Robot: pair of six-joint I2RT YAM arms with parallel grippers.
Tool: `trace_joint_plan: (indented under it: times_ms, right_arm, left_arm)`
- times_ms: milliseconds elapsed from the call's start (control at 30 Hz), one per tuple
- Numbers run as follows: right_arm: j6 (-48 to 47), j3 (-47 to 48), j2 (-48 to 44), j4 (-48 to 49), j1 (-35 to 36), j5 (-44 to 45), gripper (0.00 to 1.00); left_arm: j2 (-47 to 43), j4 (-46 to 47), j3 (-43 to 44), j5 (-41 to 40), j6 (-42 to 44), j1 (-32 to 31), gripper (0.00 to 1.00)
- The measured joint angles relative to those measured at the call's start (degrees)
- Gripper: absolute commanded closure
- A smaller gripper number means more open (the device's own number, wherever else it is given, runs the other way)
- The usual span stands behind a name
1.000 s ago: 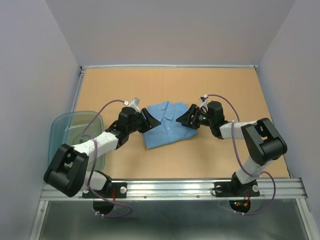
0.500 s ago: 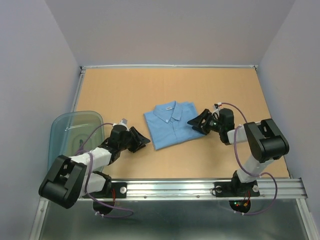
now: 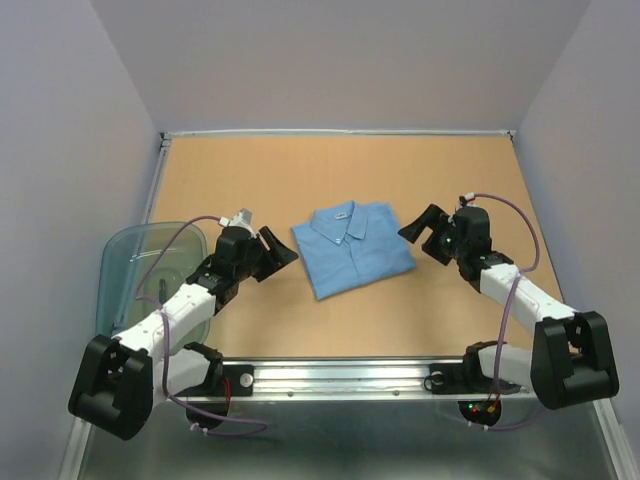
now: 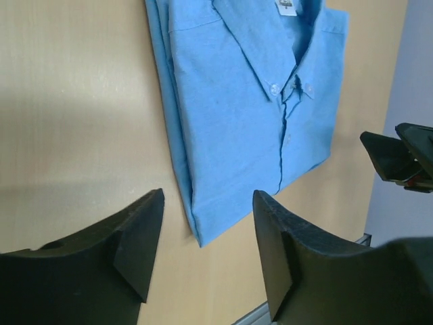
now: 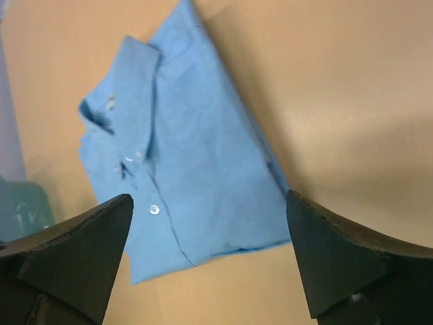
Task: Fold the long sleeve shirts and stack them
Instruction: Fold the shirt, then neatly place the folded shirt to the corner
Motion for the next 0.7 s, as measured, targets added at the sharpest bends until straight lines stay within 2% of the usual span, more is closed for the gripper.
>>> trace_joint_plan:
  times_ms: [67,167,233,267,367,600,700]
  right_arm:
    - [0.0,0.0,-0.7,-4.4,-0.2,2.6,0.00]
    - [-0.2,0.0,-0.5,-8.7,-1.2,3.3,0.02]
    - [-1.0,0.0,0.5,-10.4,-1.6,3.2,0.07]
    - [-1.4,0.2,1.4,-11.0,-1.8,3.1,0.16]
    - [-1.9,0.7,4.7,-12.1,-1.9,2.1,0.23]
    - [-1.0,3.0,11.1,-12.0,-1.9,-1.8,0.27]
    - [0.5,3.9,13.4,-10.2,-1.9,-3.6,0.33]
  left_arm:
    - [0.2,-2.6,1.1,-1.0,1.5,0.0,0.22]
    - [0.1,-7.6,3.6,-3.2,4.3,0.3,0.21]
    - [-0.4,-10.9,6.1,-5.0,6.4,0.7,0.21]
    - [-1.0,-12.5,7.3,-5.9,7.6,0.8,0.21]
    - [-4.1,-15.9,9.7,-8.4,10.8,1.2,0.21]
    - [-12.3,-18.6,10.6,-12.3,15.4,1.2,0.21]
    - [-12.6,-19.0,10.6,-13.2,16.5,1.2,0.21]
